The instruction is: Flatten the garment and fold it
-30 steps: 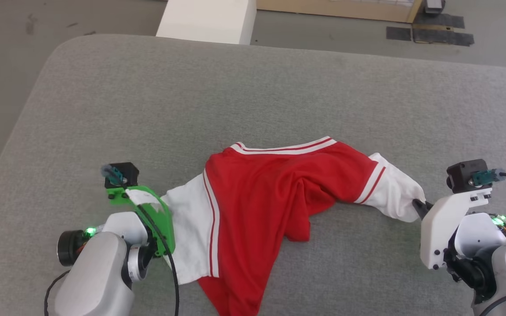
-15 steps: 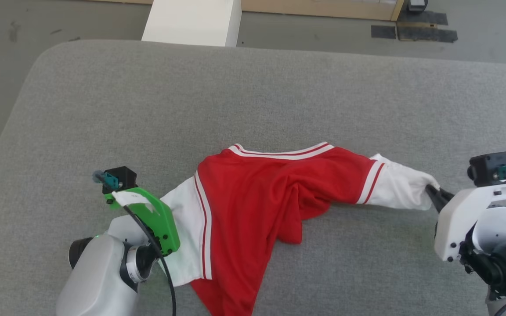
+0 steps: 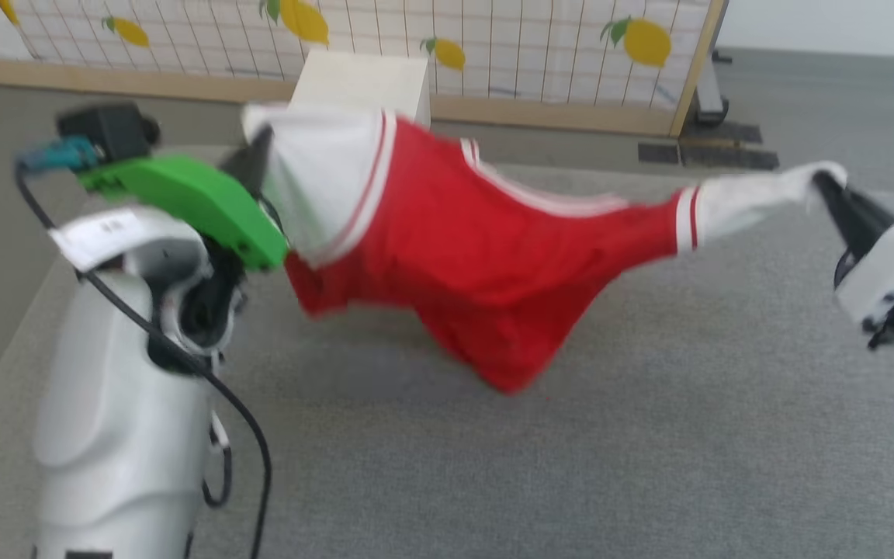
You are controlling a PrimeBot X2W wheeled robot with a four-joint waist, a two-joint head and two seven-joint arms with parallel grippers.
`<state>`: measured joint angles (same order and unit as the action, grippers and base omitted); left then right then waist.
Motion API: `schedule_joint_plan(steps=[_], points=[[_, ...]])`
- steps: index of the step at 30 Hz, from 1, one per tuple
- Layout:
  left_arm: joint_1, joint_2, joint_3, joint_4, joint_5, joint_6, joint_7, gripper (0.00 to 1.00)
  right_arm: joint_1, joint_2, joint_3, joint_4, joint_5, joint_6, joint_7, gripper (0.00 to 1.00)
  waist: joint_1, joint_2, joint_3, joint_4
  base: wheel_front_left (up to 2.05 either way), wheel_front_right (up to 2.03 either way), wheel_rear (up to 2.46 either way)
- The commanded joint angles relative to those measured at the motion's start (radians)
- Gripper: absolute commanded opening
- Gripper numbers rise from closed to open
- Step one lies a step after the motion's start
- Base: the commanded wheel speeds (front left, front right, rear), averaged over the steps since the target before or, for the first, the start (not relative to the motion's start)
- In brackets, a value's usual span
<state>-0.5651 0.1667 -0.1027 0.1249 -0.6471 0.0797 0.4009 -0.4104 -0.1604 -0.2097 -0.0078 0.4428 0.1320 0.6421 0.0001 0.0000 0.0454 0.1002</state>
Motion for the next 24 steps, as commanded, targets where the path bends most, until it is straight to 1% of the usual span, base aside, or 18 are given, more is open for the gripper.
schedule_joint_plan(steps=[1, 3, 5, 10, 12, 14, 18, 24], points=[[-0.045, 0.010, 0.013, -0.009, -0.002, -0.005, -0.011, 0.00, -0.043, -0.006, -0.006, -0.001, 0.018, -0.001, 0.013, 0.00, -0.0001, 0.0000, -0.054, -0.018, 0.00, 0.00, 0.00], [-0.096, 0.010, 0.027, -0.018, -0.012, -0.005, -0.017, 0.00, -0.097, -0.016, -0.009, 0.000, 0.034, -0.001, 0.034, 0.00, -0.0001, 0.0000, -0.066, -0.029, 0.00, 0.00, 0.00], [-0.145, 0.022, 0.031, -0.013, -0.006, -0.005, -0.015, 0.00, -0.154, -0.025, -0.014, 0.003, 0.046, -0.001, 0.053, 0.00, -0.0001, 0.0000, -0.072, -0.041, 0.00, 0.00, 0.00], [-0.252, 0.016, 0.062, 0.029, -0.050, -0.003, -0.002, 0.00, -0.293, -0.031, -0.039, 0.020, 0.064, -0.001, 0.089, 0.00, -0.0001, 0.0000, -0.070, -0.072, 0.00, 0.00, 0.00], [-0.279, 0.036, 0.060, 0.043, -0.038, -0.004, 0.005, 0.00, -0.330, -0.043, -0.040, 0.024, 0.055, -0.001, 0.098, 0.00, -0.0001, 0.0000, -0.062, -0.083, 0.00, 0.00, 0.00], [-0.293, 0.043, 0.061, 0.054, -0.040, -0.005, 0.012, 0.00, -0.347, -0.056, -0.037, 0.030, 0.047, -0.001, 0.107, 0.00, -0.0001, 0.0000, -0.058, -0.090, 0.00, 0.00, 0.00], [-0.276, 0.041, 0.051, 0.074, -0.047, -0.001, 0.035, 0.00, -0.324, -0.061, -0.027, 0.034, 0.052, -0.001, 0.127, 0.00, -0.0001, 0.0000, -0.045, -0.095, 0.00, 0.00, 0.00], [-0.128, 0.004, 0.005, 0.123, -0.051, 0.000, 0.052, 0.00, -0.182, -0.047, -0.008, 0.022, 0.063, -0.001, 0.140, 0.00, -0.0001, 0.0000, -0.015, -0.087, 0.00, 0.00, 0.00]])
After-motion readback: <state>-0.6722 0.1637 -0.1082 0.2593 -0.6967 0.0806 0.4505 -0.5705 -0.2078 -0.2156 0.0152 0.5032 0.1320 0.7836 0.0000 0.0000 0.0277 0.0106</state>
